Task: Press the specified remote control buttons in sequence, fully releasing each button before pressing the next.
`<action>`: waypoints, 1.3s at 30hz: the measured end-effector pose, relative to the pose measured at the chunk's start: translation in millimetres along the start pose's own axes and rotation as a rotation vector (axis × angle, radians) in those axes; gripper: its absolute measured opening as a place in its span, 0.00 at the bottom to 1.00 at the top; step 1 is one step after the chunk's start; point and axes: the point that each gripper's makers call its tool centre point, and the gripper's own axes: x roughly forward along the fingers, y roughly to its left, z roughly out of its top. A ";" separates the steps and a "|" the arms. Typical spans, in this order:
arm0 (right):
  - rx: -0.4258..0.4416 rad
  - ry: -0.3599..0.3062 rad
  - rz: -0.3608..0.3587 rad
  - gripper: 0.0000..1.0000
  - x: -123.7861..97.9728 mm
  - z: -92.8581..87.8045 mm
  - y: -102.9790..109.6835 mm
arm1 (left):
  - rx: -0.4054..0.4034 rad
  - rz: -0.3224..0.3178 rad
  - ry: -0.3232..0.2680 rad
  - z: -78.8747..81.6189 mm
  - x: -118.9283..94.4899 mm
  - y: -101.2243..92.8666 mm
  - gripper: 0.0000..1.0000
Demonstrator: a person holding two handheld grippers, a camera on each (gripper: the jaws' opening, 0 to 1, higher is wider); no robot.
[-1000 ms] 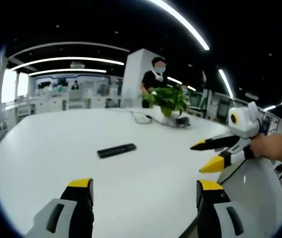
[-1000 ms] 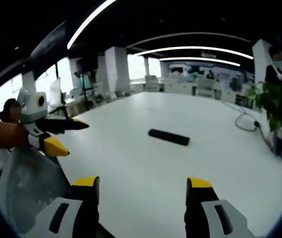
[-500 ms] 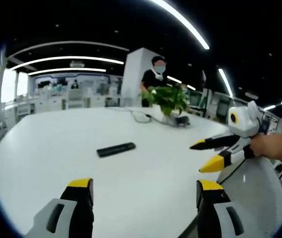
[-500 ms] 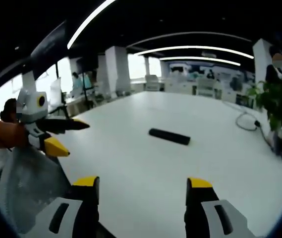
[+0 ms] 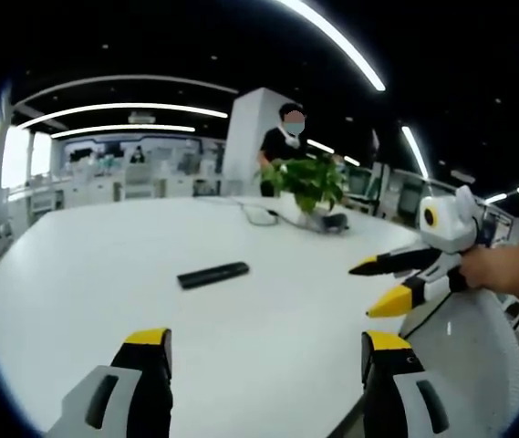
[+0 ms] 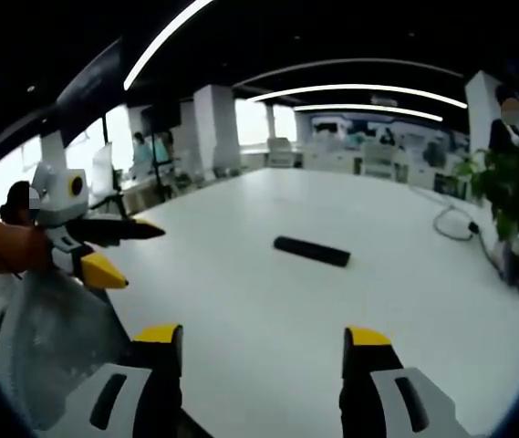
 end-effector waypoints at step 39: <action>0.000 -0.010 -0.003 0.64 -1.0 1.7 -0.8 | -0.010 -0.005 0.007 -1.3 -0.1 -1.1 0.87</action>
